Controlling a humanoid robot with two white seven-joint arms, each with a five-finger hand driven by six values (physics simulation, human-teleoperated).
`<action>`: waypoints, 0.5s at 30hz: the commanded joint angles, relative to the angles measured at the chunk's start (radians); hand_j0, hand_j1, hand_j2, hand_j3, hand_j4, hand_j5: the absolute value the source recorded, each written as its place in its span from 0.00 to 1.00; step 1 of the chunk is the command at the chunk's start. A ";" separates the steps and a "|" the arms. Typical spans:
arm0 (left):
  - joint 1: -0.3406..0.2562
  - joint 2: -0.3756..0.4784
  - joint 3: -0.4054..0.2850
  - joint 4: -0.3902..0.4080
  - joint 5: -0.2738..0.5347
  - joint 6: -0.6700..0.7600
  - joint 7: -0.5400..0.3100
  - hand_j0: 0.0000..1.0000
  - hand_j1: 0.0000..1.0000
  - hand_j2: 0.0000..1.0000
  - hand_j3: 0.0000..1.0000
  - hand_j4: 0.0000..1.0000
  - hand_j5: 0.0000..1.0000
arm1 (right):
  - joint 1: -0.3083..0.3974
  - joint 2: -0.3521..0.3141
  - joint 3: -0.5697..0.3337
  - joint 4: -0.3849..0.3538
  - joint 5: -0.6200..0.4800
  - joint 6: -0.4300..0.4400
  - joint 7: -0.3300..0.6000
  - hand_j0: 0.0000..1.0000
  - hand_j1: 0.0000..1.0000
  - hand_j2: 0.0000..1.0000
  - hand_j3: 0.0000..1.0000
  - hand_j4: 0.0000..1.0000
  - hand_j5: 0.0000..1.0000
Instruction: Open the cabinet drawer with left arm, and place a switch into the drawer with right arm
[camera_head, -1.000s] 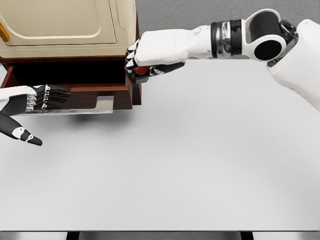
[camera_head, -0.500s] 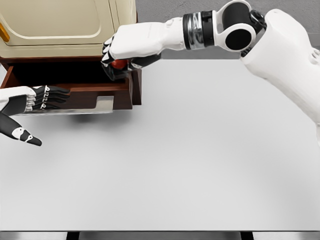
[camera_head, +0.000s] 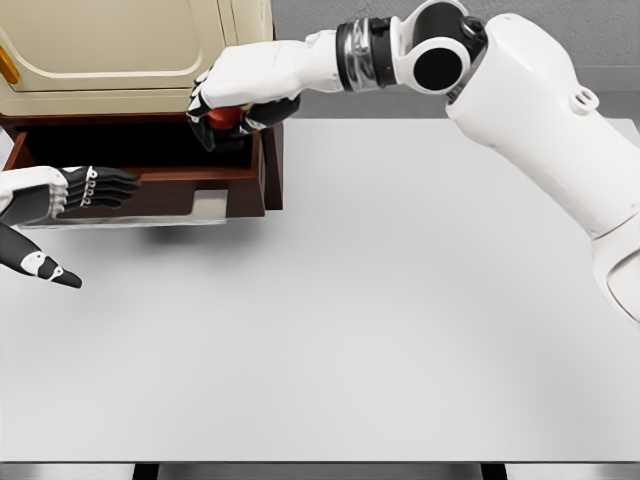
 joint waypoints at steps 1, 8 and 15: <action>0.000 0.000 0.001 0.000 0.018 -0.001 0.000 1.00 1.00 1.00 1.00 1.00 1.00 | 0.000 0.021 -0.001 0.023 -0.005 0.003 -0.001 1.00 1.00 1.00 1.00 1.00 1.00; 0.026 -0.001 0.001 0.000 0.063 -0.228 0.000 1.00 1.00 1.00 1.00 1.00 1.00 | 0.002 0.008 -0.001 -0.032 -0.007 0.003 -0.001 1.00 1.00 1.00 1.00 1.00 1.00; 0.028 0.000 -0.001 0.000 0.083 -0.232 0.000 1.00 1.00 1.00 1.00 1.00 1.00 | 0.003 0.004 0.012 -0.027 -0.008 0.003 -0.001 1.00 1.00 1.00 1.00 1.00 1.00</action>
